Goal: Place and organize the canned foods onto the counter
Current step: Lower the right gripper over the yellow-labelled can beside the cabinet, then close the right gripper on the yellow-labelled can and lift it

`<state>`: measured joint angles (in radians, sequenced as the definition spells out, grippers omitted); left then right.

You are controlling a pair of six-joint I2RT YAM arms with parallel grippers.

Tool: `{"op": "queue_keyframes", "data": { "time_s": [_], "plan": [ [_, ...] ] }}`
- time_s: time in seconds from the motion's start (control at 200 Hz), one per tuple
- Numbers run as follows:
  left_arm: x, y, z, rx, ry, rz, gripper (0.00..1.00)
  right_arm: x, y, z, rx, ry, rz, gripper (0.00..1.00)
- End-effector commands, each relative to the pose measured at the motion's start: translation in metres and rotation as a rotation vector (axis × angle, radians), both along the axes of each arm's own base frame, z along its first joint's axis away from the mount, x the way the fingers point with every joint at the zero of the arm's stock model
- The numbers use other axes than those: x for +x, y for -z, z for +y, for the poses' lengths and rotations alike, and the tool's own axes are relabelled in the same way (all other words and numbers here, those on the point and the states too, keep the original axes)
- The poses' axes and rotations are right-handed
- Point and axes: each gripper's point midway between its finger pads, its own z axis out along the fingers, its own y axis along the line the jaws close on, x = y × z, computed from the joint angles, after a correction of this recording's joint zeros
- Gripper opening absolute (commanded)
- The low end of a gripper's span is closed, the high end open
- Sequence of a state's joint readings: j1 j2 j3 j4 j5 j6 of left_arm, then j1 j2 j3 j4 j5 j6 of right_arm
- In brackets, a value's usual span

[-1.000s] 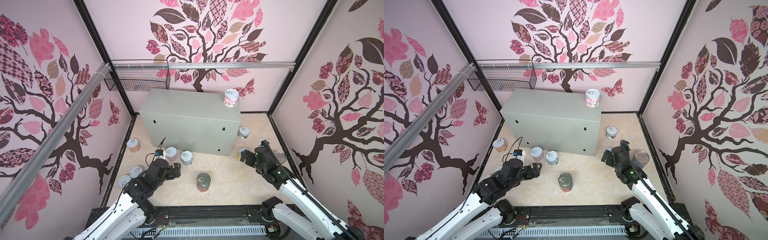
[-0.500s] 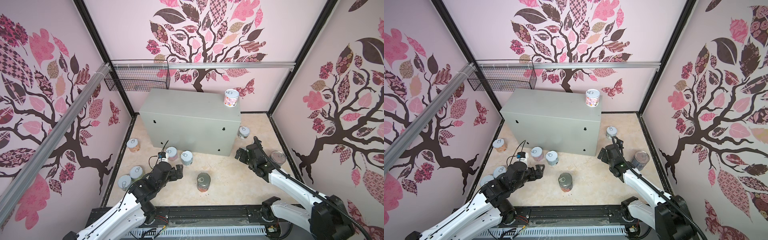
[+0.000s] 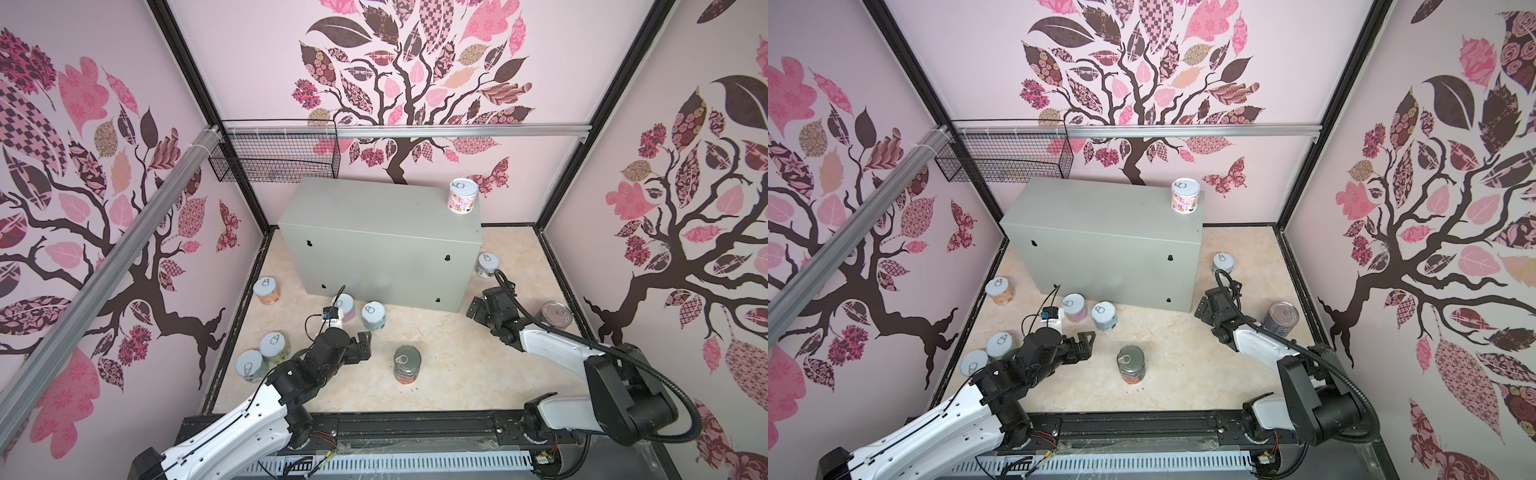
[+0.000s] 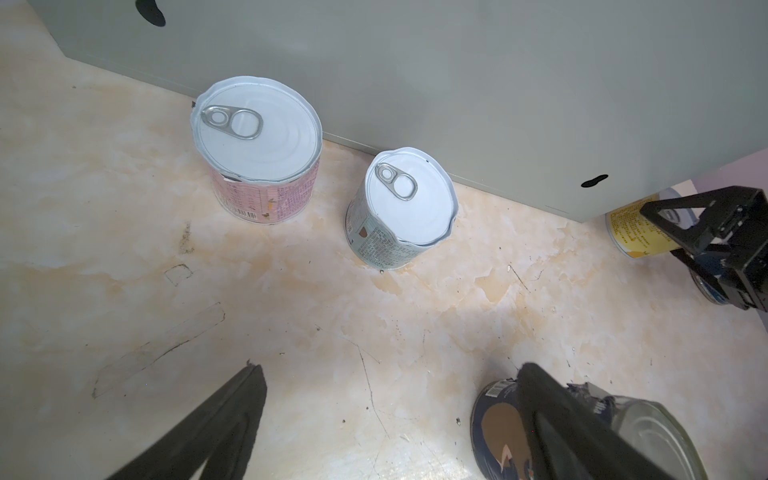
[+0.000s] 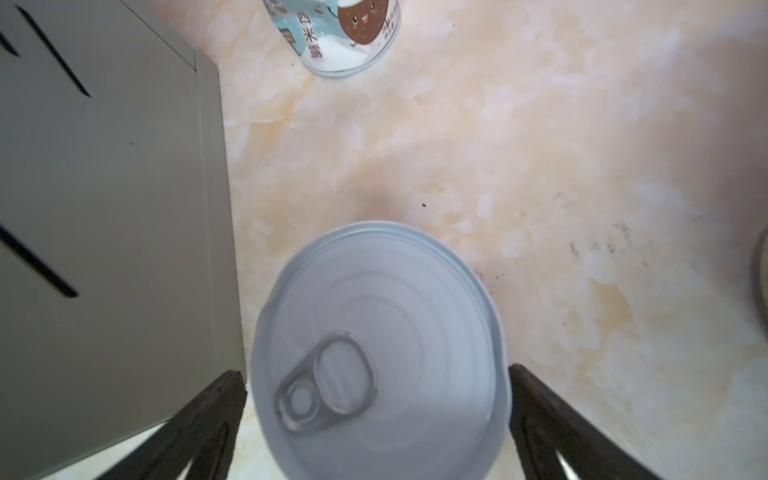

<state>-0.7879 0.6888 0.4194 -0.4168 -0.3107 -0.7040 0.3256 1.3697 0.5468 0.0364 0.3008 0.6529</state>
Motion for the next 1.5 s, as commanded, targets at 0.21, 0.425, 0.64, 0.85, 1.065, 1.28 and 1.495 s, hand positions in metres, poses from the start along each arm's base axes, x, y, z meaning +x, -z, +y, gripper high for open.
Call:
{"op": "queue_keyframes", "data": {
  "time_s": [0.21,0.425,0.64,0.85,1.065,1.28,1.495],
  "plan": [
    [0.001,0.010,-0.004,-0.005,0.018,-0.010,0.98,0.017,0.011,-0.015,-0.092,0.033,0.003,0.96],
    [0.001,0.014,-0.008,-0.013,0.031,-0.004,0.98,0.026,0.010,-0.015,-0.114,0.017,0.014,0.92],
    [0.000,0.013,-0.007,-0.013,0.032,-0.003,0.98,0.030,0.010,-0.014,-0.126,0.006,0.019,0.86],
    [0.000,0.014,-0.010,-0.013,0.044,0.002,0.98,0.029,0.008,-0.014,-0.132,-0.009,0.017,0.74],
    [0.001,0.008,-0.012,-0.022,0.048,-0.004,0.98,0.025,-0.004,-0.016,-0.144,-0.022,0.002,0.68],
    [0.001,0.000,-0.015,-0.060,0.044,-0.009,0.98,0.023,-0.026,-0.008,-0.103,-0.054,-0.031,0.64],
    [-0.001,-0.019,-0.016,-0.082,0.057,-0.025,0.98,0.018,-0.063,-0.006,-0.087,-0.079,-0.085,0.63]
  ]
}}
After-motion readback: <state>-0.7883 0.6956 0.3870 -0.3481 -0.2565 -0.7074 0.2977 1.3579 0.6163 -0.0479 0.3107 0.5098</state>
